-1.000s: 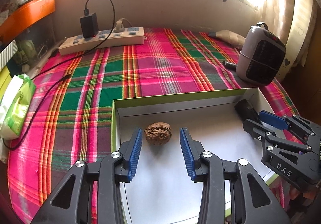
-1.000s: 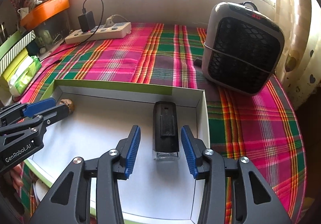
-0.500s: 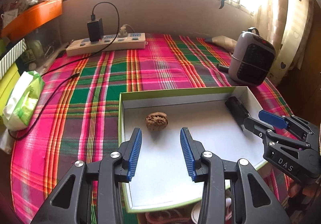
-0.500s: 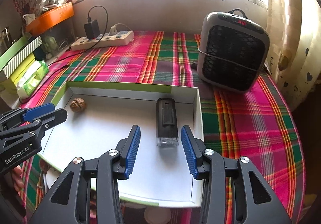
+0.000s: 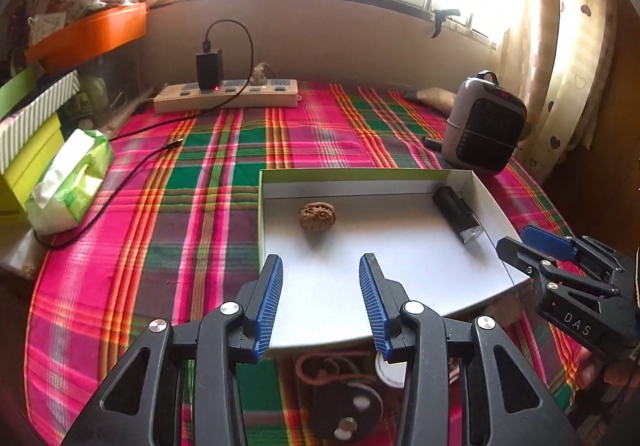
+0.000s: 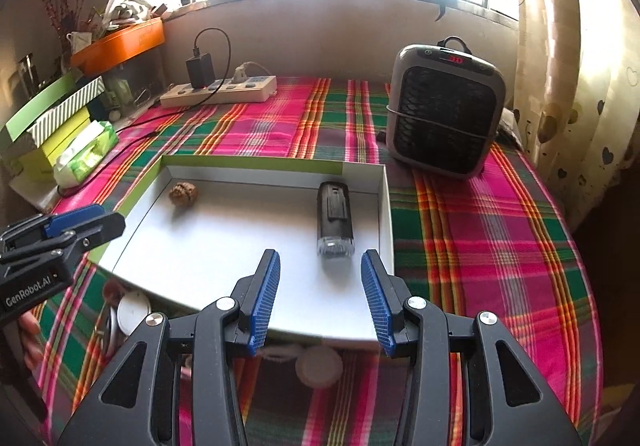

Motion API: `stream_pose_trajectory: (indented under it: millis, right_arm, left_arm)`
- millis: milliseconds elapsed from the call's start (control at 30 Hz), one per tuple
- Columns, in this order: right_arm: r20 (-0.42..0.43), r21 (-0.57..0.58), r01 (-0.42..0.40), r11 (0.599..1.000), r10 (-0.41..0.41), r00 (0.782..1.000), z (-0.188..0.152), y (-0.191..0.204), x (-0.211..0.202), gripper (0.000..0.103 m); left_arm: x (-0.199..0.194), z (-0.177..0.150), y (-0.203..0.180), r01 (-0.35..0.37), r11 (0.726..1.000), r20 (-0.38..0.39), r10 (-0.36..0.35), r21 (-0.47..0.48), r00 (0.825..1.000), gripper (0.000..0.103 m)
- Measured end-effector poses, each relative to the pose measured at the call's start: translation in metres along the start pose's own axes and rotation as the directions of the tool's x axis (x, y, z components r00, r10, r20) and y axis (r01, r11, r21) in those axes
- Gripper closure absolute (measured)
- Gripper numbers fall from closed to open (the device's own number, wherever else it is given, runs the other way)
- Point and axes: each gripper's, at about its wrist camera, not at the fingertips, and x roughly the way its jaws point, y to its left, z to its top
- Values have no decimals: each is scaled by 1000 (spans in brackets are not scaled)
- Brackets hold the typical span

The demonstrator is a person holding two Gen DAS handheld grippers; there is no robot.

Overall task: Organize objects
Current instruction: 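Withdraw both open tools from the box back toward the remaining items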

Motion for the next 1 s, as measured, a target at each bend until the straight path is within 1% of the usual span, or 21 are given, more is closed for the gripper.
stream_pose_trajectory:
  millis: [267, 367, 433, 500, 667, 833, 1000]
  right_arm:
    - [16, 10, -7, 1000, 7, 1000, -17, -1, -16, 59]
    - [24, 3, 4, 1000, -4, 1000, -23, -1, -22, 59]
    - [35, -5, 17, 1000, -17, 999, -28, 0, -27, 51]
    - [37, 5, 13, 1000, -14, 999, -32, -2, -30, 50]
    - [32, 7, 15, 1000, -15, 999, -42, -5, -34, 50]
    - [15, 10, 13, 1000, -14, 1000, -51, -8, -35, 50]
    - [-4, 14, -7, 1000, 7, 1000, -58, -8, -33, 50]
  left_arm:
    - [-14, -17, 8, 9, 1000, 0, -9, -18, 1000, 65]
    - [-19, -25, 11, 21, 1000, -11, -21, -23, 1000, 62]
    - [-22, -29, 12, 23, 999, -11, -23, -32, 1000, 61]
    - [-25, -32, 14, 39, 998, -10, -39, -39, 999, 60]
    - [-32, -45, 17, 79, 996, -14, -80, -40, 997, 58]
    - [-33, -59, 23, 79, 995, -35, -81, -61, 996, 56]
    - [-33, -68, 25, 122, 989, -47, -126, -79, 991, 56]
